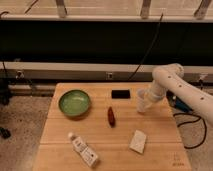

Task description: Pick up the ceramic cup

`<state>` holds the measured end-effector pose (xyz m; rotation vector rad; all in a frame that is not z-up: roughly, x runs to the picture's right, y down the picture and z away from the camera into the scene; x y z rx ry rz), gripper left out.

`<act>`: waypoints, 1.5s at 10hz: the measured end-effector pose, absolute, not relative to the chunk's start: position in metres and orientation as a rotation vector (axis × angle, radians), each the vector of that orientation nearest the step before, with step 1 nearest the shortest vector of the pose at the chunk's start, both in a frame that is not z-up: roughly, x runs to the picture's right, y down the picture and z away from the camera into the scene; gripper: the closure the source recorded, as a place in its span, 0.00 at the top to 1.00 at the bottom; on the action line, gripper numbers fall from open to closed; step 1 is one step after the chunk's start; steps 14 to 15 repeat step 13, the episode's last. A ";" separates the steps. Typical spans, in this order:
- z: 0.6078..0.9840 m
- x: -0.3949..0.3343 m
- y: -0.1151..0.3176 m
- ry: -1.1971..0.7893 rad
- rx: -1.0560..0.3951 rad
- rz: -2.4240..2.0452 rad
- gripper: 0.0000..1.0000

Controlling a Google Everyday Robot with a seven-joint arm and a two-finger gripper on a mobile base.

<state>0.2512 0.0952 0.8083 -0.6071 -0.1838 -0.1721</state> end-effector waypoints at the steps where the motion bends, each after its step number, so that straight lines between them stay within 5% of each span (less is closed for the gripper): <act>1: 0.808 0.251 0.094 -0.185 -0.607 -0.174 0.00; 15: 0.798 0.253 0.082 -0.188 -0.599 -0.184 0.00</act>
